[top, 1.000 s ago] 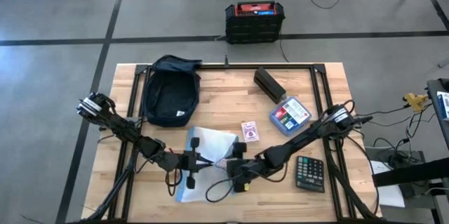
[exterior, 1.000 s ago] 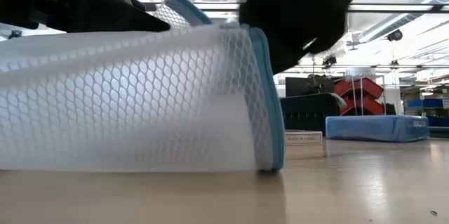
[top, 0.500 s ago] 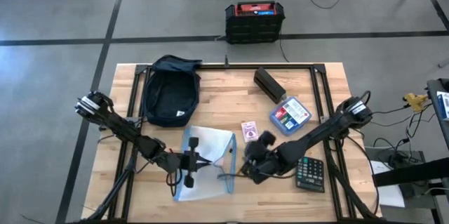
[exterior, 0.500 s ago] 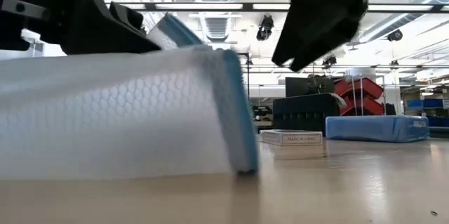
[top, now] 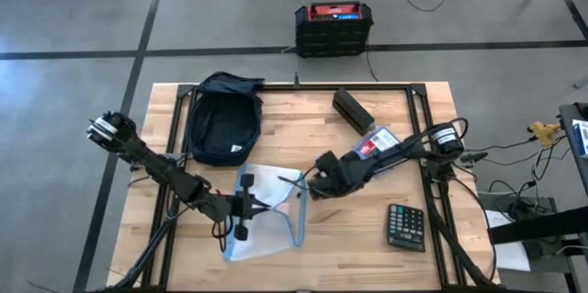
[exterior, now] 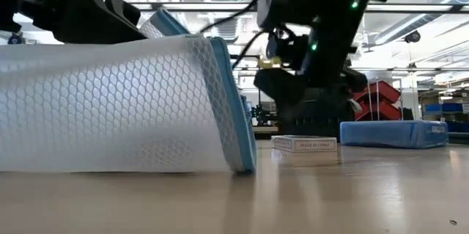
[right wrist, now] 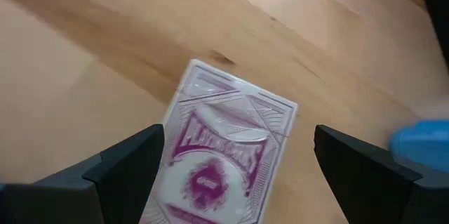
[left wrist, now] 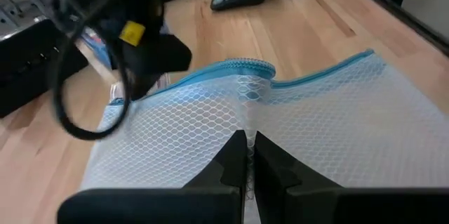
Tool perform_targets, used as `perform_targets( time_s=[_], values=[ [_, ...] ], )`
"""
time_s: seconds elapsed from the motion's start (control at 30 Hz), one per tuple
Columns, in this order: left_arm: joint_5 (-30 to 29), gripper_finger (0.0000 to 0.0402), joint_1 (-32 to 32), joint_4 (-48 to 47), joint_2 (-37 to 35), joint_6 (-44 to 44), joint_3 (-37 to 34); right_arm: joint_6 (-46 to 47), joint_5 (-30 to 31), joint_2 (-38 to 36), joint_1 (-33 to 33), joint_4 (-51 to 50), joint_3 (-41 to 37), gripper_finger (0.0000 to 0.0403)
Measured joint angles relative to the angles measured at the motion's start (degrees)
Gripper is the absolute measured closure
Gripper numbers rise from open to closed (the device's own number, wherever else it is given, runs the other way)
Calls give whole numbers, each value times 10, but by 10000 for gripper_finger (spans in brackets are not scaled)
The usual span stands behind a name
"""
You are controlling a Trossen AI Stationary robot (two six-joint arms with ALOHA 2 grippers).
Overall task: Unpack backpack
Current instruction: Put the game cards into the blue zip bag
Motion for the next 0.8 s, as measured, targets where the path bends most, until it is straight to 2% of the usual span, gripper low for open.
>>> perform_targets(
  time_s=[0.43,0.63,0.8],
  values=[
    [1,402,0,-38,9,-24,0,54,-31,15,-12,19,-2,53],
    [1,402,-1,-41,9,-24,0,34,-70,40,-12,46,0,53],
    [1,402,-1,-40,9,-25,0,37,-74,56,-11,61,0,53]
  ],
)
